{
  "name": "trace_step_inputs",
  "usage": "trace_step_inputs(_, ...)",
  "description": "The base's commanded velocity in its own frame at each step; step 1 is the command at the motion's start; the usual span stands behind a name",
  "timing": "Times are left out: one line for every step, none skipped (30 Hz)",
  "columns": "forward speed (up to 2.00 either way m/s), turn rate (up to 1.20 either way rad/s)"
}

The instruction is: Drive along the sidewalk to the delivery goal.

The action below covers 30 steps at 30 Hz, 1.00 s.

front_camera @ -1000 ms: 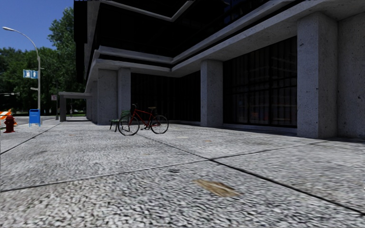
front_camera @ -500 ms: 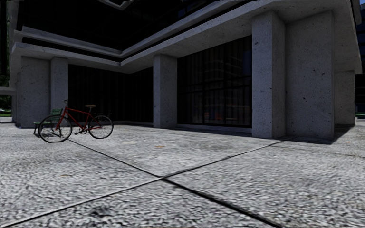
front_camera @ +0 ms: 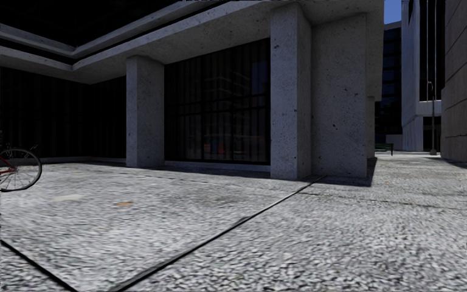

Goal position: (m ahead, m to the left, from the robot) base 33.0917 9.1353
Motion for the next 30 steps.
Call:
trace_step_inputs(1.92,-0.61)
trace_step_inputs(1.92,-0.61)
trace_step_inputs(1.92,-0.61)
trace_step_inputs(1.92,-0.61)
trace_step_inputs(1.92,-0.62)
trace_step_inputs(1.92,-0.62)
trace_step_inputs(1.92,-0.63)
trace_step_inputs(1.92,-0.63)
trace_step_inputs(1.92,-0.64)
trace_step_inputs(1.92,-0.64)
trace_step_inputs(1.92,-0.64)
trace_step_inputs(1.92,-0.65)
trace_step_inputs(1.92,-0.65)
trace_step_inputs(1.92,-0.65)
trace_step_inputs(1.92,-0.65)
trace_step_inputs(1.92,-0.65)
trace_step_inputs(1.92,-0.65)
trace_step_inputs(1.92,-0.65)
trace_step_inputs(1.92,-0.65)
trace_step_inputs(1.92,-0.65)
trace_step_inputs(1.92,-0.65)
trace_step_inputs(1.92,-0.65)
trace_step_inputs(1.92,-0.65)
trace_step_inputs(1.92,-0.65)
trace_step_inputs(1.92,-0.65)
trace_step_inputs(1.92,-0.65)
trace_step_inputs(1.92,-0.65)
trace_step_inputs(1.92,-0.65)
trace_step_inputs(1.92,-0.65)
trace_step_inputs(1.92,-0.65)
